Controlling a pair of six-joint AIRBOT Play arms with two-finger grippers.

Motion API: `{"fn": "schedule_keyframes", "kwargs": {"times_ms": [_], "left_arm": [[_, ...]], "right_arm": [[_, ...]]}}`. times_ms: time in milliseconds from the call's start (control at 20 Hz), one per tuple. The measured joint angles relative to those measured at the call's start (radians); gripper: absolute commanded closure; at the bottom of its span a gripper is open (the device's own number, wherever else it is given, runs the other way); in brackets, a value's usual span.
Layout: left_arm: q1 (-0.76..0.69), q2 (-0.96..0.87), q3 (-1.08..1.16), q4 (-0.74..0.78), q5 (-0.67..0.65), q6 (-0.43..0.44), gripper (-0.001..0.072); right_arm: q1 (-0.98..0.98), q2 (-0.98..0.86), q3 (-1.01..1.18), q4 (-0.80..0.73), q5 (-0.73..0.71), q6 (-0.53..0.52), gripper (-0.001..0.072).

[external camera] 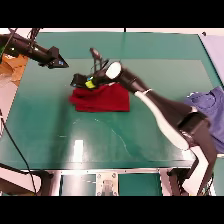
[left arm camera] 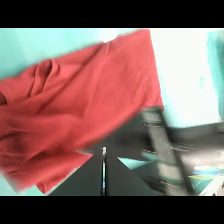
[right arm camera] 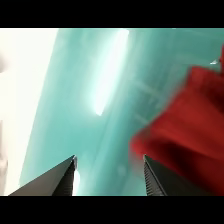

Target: Fold the shirts.

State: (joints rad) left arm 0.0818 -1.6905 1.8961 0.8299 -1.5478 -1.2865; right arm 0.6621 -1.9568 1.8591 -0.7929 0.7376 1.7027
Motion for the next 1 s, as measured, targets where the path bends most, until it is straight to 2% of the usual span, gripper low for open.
{"fn": "schedule_keyframes", "kwargs": {"times_ms": [100,200,250,300,350,500,550,600,800,1000], "left_arm": [[0.01,0.001,0.001,0.005,-0.019,0.016,0.0684],[0.012,0.001,0.001,0.004,-0.024,0.027,0.0684],[0.014,0.001,0.001,0.006,-0.023,0.029,0.0684],[0.015,0.001,0.001,0.008,-0.019,0.032,0.0684],[0.015,0.001,0.001,0.007,-0.016,0.033,0.0684],[0.017,0.001,0.001,0.008,-0.011,0.036,0.0684],[0.017,0.001,0.001,0.008,-0.011,0.037,0.0683],[0.017,0.001,0.001,0.008,-0.01,0.037,0.0683],[0.016,0.001,0.001,0.02,-0.005,0.038,0.0684],[0.017,0.001,0.001,0.064,0.013,0.038,0.0684]], "right_arm": [[-0.006,-0.027,0.0,-0.001,-0.023,0.021,0.0239],[-0.063,-0.019,0.0,-0.012,0.019,0.032,0.0247],[-0.107,-0.005,0.0,-0.024,0.062,0.035,0.0327],[-0.154,0.013,0.0,-0.04,0.111,0.035,0.036],[-0.209,0.031,0.0,-0.066,0.171,0.035,0.0357],[-0.369,0.077,0.0,-0.158,0.351,0.013,0.0333],[-0.414,0.086,-0.007,-0.181,0.414,-0.004,0.0245],[-0.453,0.093,-0.023,-0.203,0.465,-0.018,0.0121],[-0.537,0.105,-0.158,-0.244,0.522,-0.05,0.0113],[-0.536,0.108,-0.336,-0.157,0.433,-0.113,0.0113]]}}
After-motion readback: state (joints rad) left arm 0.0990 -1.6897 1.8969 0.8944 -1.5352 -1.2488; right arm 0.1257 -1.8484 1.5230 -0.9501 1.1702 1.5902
